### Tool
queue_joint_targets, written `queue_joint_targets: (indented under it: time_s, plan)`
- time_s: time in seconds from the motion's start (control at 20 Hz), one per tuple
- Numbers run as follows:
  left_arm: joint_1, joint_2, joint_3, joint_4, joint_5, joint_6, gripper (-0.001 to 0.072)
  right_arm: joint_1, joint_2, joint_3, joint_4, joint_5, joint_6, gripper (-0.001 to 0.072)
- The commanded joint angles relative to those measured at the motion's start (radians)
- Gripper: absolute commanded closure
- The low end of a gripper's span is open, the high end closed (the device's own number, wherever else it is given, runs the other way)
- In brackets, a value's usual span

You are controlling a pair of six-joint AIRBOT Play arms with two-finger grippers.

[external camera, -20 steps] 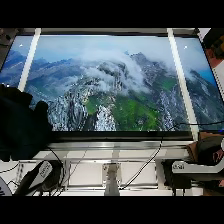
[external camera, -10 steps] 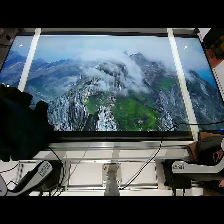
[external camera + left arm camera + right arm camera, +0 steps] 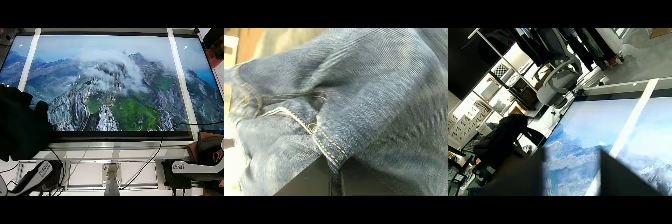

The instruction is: Fold the clothes and pants, and hang the long-sleeved shirts on hangers.

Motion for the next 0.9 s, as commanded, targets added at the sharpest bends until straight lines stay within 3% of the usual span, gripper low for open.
queue_joint_targets:
  time_s: [0.0, 0.15, 0.25, 0.35, 0.55, 0.65, 0.85]
  plan:
    - [-0.078, 0.120, 0.008, -0.016, -0.013, -0.233, 0.0679, 0.001, 0.001, 0.001, -0.004, 0.000, -0.002, 0.0692]
    - [-0.264, 0.315, 0.062, -0.293, -0.089, -0.261, 0.0680, 0.002, 0.001, -0.016, -0.078, 0.013, -0.001, 0.0691]
    - [-0.409, 0.408, 0.103, -0.555, -0.209, -0.286, 0.0681, 0.002, 0.000, -0.050, -0.134, 0.009, 0.014, 0.0692]
    - [-0.575, 0.428, 0.138, -0.701, -0.357, -0.356, 0.0681, 0.002, -0.001, -0.064, -0.197, -0.031, 0.046, 0.0693]
    - [-0.969, 0.316, 0.174, -0.715, -0.801, -0.406, 0.0681, 0.000, -0.001, -0.064, -0.275, -0.116, 0.056, 0.0693]
    - [-1.103, 0.181, 0.250, -0.678, -0.861, -0.406, 0.0681, 0.000, -0.001, -0.064, -0.329, -0.119, 0.058, 0.0694]
    - [-1.232, -0.130, 0.535, -0.662, -0.869, -0.406, 0.0681, -0.013, 0.003, -0.061, -0.405, -0.120, 0.082, 0.0694]
